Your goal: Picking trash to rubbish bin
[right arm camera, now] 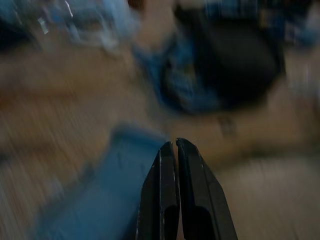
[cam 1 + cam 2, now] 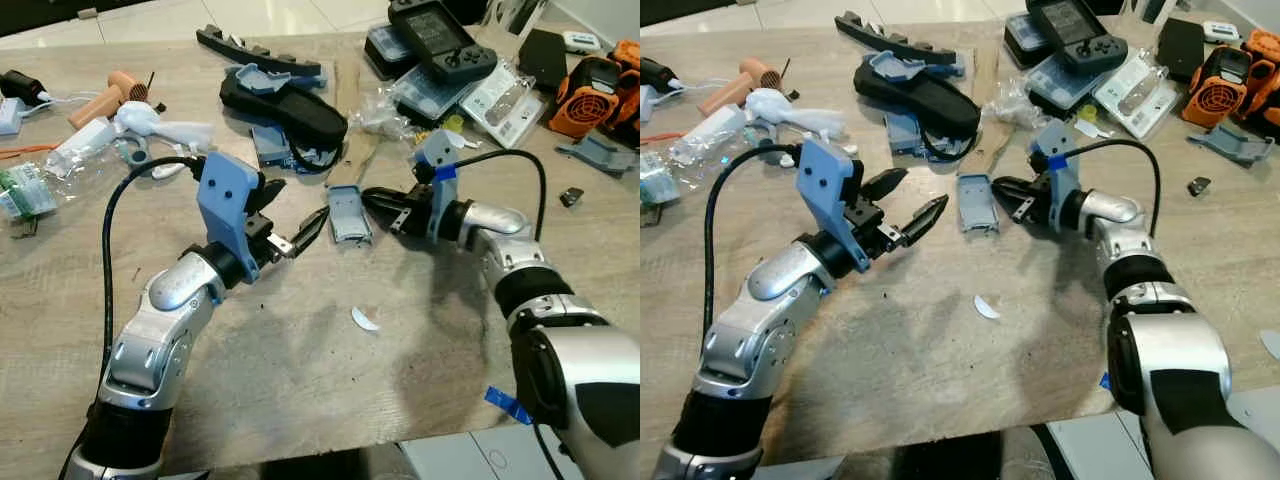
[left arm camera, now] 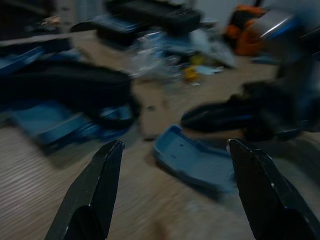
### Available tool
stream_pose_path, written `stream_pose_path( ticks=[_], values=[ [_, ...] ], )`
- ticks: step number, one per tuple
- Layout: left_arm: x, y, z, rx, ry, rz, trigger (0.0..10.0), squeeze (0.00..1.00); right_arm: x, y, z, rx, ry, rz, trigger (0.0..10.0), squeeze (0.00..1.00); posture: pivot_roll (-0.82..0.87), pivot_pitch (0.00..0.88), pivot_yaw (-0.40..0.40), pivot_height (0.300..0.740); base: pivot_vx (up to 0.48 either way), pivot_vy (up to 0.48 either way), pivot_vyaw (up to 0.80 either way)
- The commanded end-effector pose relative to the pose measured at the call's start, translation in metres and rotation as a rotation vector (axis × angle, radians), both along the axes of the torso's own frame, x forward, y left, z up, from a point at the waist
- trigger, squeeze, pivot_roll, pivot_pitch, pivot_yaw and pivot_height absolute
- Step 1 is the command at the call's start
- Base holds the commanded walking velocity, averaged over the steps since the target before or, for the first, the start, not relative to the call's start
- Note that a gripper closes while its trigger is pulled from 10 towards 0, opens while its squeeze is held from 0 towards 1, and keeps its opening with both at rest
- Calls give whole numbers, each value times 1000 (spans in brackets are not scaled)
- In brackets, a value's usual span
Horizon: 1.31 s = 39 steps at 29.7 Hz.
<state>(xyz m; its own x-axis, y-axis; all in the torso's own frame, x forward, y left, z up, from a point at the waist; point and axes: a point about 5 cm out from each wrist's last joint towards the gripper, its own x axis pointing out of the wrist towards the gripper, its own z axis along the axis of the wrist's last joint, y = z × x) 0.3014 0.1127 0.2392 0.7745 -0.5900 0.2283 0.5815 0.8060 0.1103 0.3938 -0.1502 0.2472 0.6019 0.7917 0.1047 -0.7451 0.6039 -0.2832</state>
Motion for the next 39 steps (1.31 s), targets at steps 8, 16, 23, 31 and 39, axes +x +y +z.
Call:
stream_pose_path(
  ticks=[8, 16, 23, 31, 39],
  values=[
    [1, 20, -12, 22, 30, 120, 10000, 0, -17, 17, -11, 112, -101, -69, 10000, 0, 65, 285, 43, 740, 0, 0, 0],
    [4, 24, -18, 39, 41, 177, 10000, 0, -18, 18, -33, 224, -86, -217, 10000, 1000, 57, 257, 48, 740, 0, 0, 0],
    [5, 23, -17, 33, 35, 182, 10000, 0, -19, 16, -44, 211, -50, -282, 10000, 1000, 61, 249, 41, 740, 0, 0, 0],
    [3, 22, -15, 20, 22, 172, 10000, 0, -22, 23, -34, 196, -70, -232, 10000, 580, 61, 246, 37, 740, 0, 0, 0],
    [3, 20, -16, 17, 21, 162, 10000, 0, -30, 28, -32, 211, -54, -166, 10000, 0, 61, 236, 43, 740, 0, 0, 0]
  ],
)
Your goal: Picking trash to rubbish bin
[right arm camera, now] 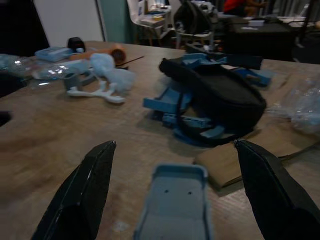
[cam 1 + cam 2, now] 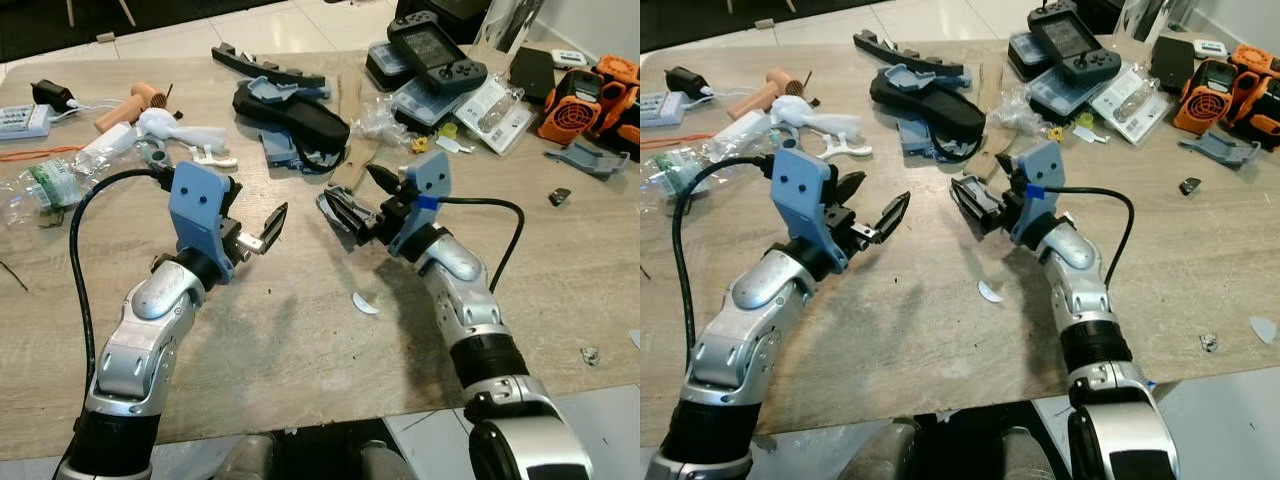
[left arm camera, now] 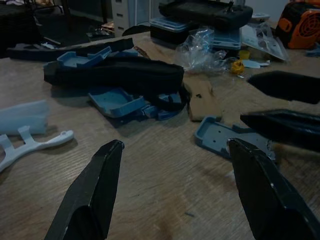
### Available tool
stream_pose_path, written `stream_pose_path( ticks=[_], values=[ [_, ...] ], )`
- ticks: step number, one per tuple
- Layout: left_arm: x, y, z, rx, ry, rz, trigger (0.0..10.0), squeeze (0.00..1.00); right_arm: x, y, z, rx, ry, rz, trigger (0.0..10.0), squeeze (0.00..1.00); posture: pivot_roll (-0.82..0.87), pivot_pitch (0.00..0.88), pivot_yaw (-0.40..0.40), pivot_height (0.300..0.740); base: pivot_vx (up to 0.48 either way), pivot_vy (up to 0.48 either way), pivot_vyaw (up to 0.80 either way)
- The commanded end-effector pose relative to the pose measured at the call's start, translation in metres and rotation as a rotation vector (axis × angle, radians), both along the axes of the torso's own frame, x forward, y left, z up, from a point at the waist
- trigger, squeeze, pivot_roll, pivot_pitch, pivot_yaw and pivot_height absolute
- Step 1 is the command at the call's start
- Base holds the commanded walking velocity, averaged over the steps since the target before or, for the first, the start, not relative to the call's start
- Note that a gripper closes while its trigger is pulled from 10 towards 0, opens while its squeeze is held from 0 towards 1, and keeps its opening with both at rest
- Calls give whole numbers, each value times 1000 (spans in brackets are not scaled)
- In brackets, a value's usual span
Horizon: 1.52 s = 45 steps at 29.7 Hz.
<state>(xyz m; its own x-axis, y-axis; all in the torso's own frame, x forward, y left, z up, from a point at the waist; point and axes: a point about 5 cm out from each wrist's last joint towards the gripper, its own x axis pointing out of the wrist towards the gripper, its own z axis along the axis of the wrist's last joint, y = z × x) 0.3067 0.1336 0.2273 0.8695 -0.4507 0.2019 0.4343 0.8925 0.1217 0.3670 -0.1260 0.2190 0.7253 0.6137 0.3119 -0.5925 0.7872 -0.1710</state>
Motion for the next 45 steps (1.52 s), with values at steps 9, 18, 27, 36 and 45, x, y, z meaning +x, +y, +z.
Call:
stream_pose_path(
  ticks=[9, 18, 27, 36, 45],
  values=[
    [-8, -2, -4, 1, 11, -95, 10000, 0, -22, 3, -11, -332, -13, 137, 10000, 1000, 55, 227, 42, 740, 0, 0, 0],
    [-14, -15, -12, 62, 36, -191, 10000, 0, -27, -17, -39, -672, -22, 61, 10000, 0, 47, 235, 50, 740, 0, 0, 0],
    [-16, -21, -14, 98, 39, -247, 10000, 0, -22, -31, -41, -823, -55, 24, 10000, 0, 47, 245, 52, 740, 0, 0, 0],
    [-15, -22, -13, 103, 33, -248, 10000, 0, -12, -37, -39, -919, -126, -27, 10000, 0, 49, 255, 55, 740, 0, 0, 0],
    [-14, -24, -12, 99, 29, -251, 10000, 0, 0, -47, -54, -932, -82, -78, 10000, 0, 57, 267, 58, 740, 0, 0, 0]
  ],
)
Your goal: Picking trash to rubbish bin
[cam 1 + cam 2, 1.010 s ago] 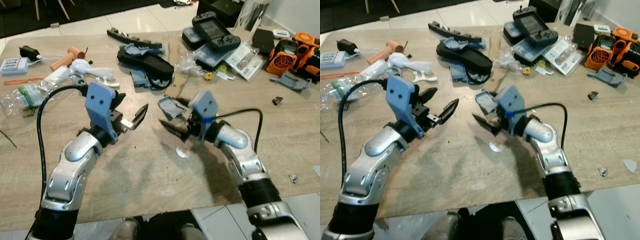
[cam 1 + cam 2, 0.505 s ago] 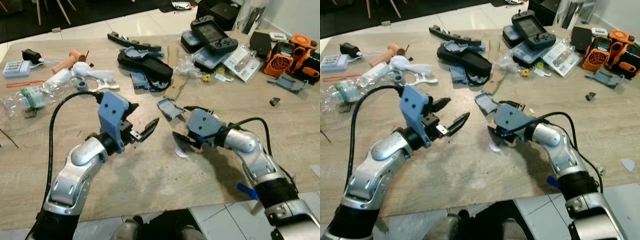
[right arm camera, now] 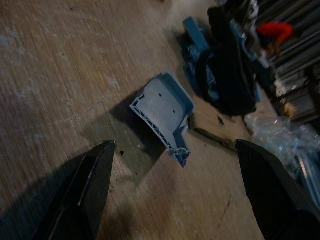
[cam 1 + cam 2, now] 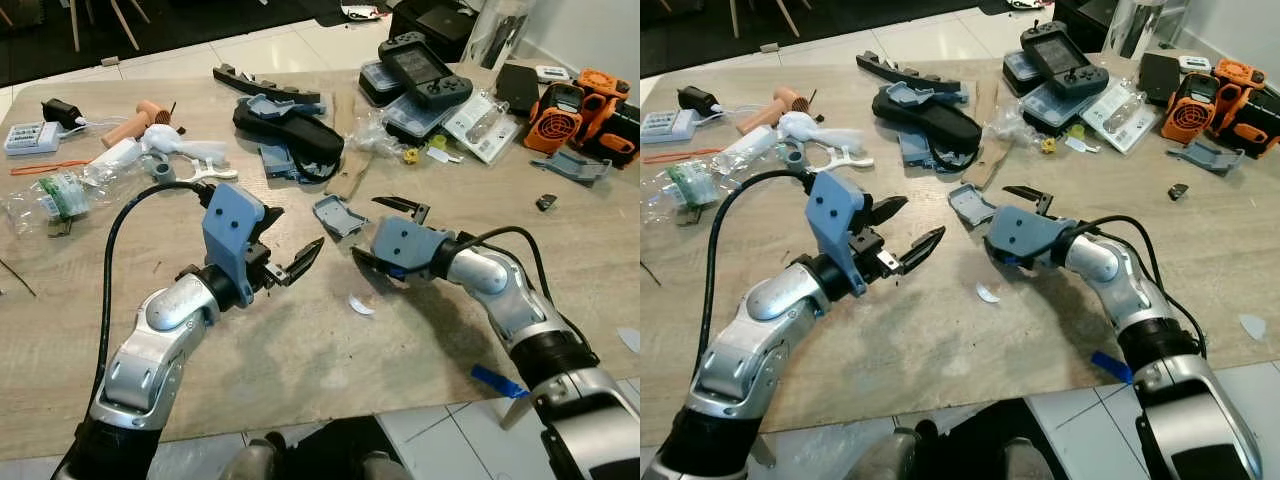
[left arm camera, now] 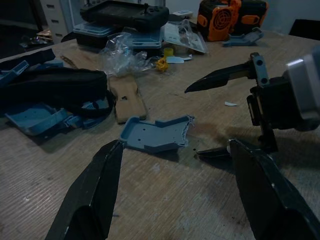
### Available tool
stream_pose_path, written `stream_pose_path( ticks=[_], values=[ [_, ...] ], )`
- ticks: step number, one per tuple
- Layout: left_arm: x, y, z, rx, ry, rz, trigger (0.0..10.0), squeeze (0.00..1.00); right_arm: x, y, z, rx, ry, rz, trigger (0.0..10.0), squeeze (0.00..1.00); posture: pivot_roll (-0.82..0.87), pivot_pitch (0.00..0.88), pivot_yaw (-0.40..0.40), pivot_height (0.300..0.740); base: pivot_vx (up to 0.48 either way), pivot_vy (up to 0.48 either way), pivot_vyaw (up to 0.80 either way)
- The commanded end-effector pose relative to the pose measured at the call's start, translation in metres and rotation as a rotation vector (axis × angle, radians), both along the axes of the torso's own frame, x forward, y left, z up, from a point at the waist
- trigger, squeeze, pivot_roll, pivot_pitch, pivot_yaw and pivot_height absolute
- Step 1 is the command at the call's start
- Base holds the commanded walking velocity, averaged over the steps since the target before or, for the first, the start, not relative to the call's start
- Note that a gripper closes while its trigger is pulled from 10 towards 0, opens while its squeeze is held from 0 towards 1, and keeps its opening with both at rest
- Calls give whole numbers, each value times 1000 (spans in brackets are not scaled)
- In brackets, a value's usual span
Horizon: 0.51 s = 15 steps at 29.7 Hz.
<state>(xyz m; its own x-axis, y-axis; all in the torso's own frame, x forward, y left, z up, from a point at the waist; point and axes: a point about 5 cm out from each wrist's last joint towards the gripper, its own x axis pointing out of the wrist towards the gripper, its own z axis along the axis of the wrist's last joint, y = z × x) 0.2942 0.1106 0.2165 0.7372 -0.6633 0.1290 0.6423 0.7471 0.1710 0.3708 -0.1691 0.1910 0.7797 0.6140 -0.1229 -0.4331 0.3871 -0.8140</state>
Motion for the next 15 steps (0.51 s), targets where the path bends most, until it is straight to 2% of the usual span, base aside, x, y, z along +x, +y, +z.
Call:
stream_pose_path(
  ticks=[1, 5, 6, 9, 10, 11, 12, 13, 15],
  values=[
    [-1, -1, -1, 16, -6, -5, 10000, 0, -4, -4, -26, -57, 92, -15, 10000, 0, 57, 267, 58, 740, 0, 0, 0],
    [0, -1, 2, 13, -17, -1, 10000, 0, -3, -2, -32, -35, 95, -3, 10000, 0, 64, 272, 59, 740, 0, 0, 0],
    [1, -1, 3, 13, -18, -1, 10000, 0, -2, -1, -33, -31, 98, -3, 8980, 0, 64, 272, 59, 740, 0, 0, 0],
    [1, 0, 3, 13, -18, -2, 10000, 0, -2, -1, -34, -30, 98, -4, 8980, 0, 64, 272, 59, 740, 0, 0, 0],
    [1, 0, 3, 14, -19, -3, 10000, 0, -2, 0, -35, -29, 103, -5, 4118, 0, 76, 274, 52, 740, 0, 0, 0],
    [1, 0, 3, 14, -18, -3, 10000, 0, -1, 0, -36, -17, 114, -12, 1647, 0, 76, 274, 52, 740, 0, 0, 0],
    [0, 0, 3, 13, -17, -4, 10000, 0, 0, 0, -36, -9, 124, -18, 1255, 0, 76, 274, 52, 740, 0, 0, 0],
    [0, 0, 3, 13, -16, -5, 10000, 0, 0, -1, -37, -1, 135, -27, 275, 0, 75, 274, 53, 740, 0, 0, 0],
    [0, 0, 3, 13, -15, -7, 10000, 0, 1, -1, -38, 3, 144, -40, 0, 0, 77, 274, 55, 740, 0, 0, 0]
  ],
)
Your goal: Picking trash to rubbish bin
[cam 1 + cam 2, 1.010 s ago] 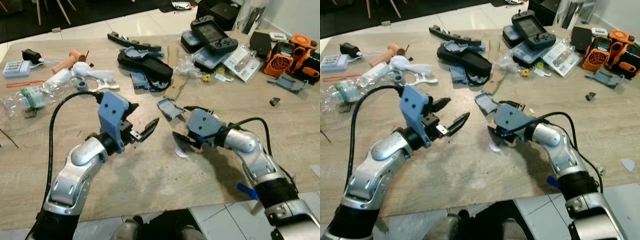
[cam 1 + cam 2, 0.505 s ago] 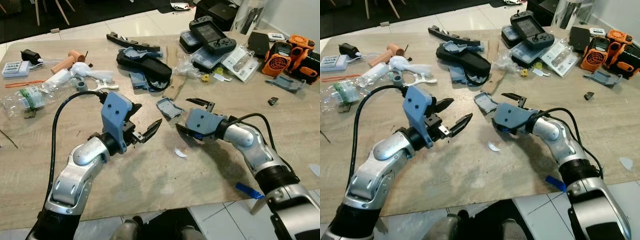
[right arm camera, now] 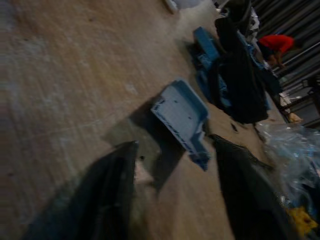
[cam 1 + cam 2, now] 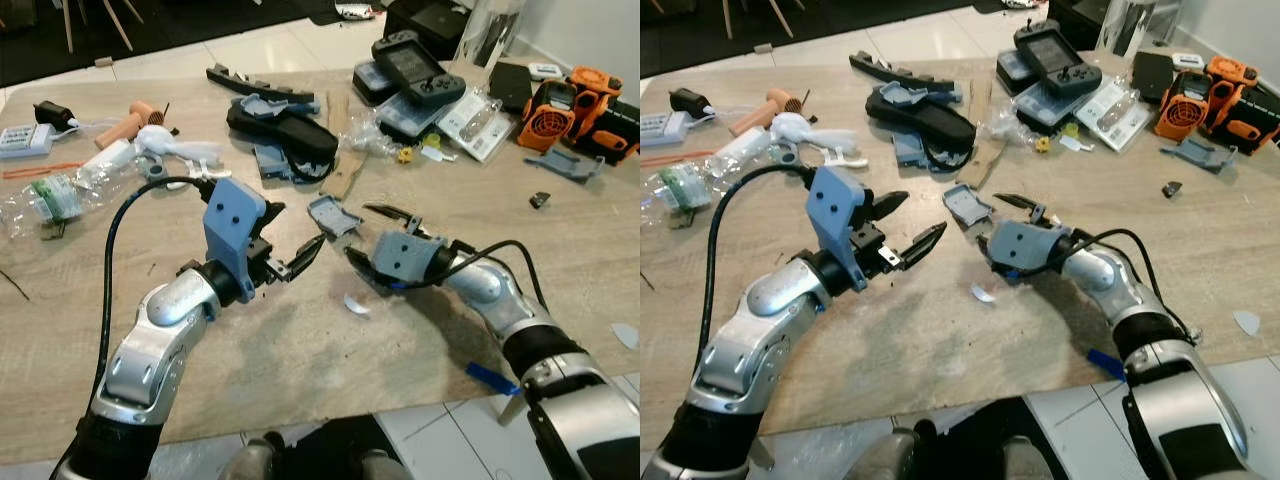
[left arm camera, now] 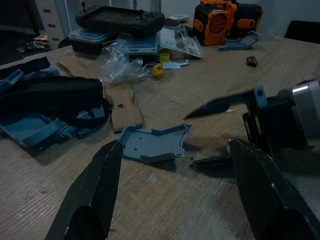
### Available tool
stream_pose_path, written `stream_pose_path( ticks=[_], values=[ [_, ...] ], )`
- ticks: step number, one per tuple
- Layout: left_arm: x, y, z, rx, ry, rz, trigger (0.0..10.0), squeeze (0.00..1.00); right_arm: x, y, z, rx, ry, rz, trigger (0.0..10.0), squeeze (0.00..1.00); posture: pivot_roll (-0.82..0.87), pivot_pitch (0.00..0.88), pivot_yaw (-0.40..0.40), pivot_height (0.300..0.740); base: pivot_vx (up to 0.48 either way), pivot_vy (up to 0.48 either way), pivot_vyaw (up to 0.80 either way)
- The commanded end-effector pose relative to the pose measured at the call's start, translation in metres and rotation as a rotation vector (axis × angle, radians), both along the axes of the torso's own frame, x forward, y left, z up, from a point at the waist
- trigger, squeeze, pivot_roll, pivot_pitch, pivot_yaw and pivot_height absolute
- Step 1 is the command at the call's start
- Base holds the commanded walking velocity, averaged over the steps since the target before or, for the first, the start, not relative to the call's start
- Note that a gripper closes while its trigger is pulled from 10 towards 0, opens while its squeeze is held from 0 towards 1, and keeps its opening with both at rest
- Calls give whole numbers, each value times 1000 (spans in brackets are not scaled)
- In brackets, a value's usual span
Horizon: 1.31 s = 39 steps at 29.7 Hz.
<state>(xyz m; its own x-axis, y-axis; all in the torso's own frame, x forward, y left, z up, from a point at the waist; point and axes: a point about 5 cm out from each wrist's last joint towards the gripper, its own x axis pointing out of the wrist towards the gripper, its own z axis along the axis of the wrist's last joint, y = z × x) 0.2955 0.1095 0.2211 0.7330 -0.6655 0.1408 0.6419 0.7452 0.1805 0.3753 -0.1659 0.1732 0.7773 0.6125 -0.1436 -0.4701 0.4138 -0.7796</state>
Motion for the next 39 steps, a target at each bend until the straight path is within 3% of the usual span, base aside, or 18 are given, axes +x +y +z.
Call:
stream_pose_path(
  ticks=[1, 15, 20, 23, 28, 29, 31, 32, 33, 35, 39],
  values=[
    [-2, 1, -2, 14, 1, -4, 10000, 0, -3, -5, -21, -27, 100, -38, 0, 0, 77, 274, 55, 740, 0, 0, 0],
    [0, 1, 1, 8, -5, -11, 10000, 0, 6, -10, 0, 10, 55, -61, 0, 0, 75, 273, 53, 740, 0, 0, 0],
    [0, 3, 1, 0, -6, 3, 10000, 0, 6, 6, 25, 114, -61, 40, 0, 0, 70, 265, 51, 740, 0, 0, 0],
    [-1, 3, 1, -1, -6, 5, 10000, 0, 5, 10, 30, 141, -92, 57, 0, 0, 70, 265, 51, 740, 0, 0, 0],
    [-1, 2, 1, -14, -13, 11, 10000, 0, 0, 22, 46, 258, -196, 95, 0, 0, 63, 239, 51, 740, 0, 0, 0],
    [0, 2, 2, -20, -14, 13, 10000, 0, -3, 26, 50, 322, -224, 102, 0, 0, 63, 234, 53, 740, 0, 0, 0],
    [0, 2, 2, -20, -14, 13, 10000, 0, -3, 26, 50, 322, -224, 102, 0, 0, 63, 234, 53, 740, 0, 0, 0],
    [0, 1, 2, -22, -18, 12, 10000, 0, -5, 28, 50, 373, -229, 100, 4157, 0, 60, 230, 56, 740, 0, 0, 0],
    [1, 0, 2, -21, -19, 11, 10000, 0, -5, 28, 49, 381, -224, 98, 10000, 1000, 61, 229, 55, 740, 0, 0, 0],
    [2, 0, 3, -19, -22, 11, 10000, 0, -4, 28, 45, 378, -203, 92, 10000, 1000, 61, 229, 55, 740, 0, 0, 0],
    [4, 1, 4, -12, -34, 20, 10000, 0, 3, 26, 36, 566, -51, 35, 10000, 1000, 62, 231, 46, 740, 0, 0, 0]
  ],
)
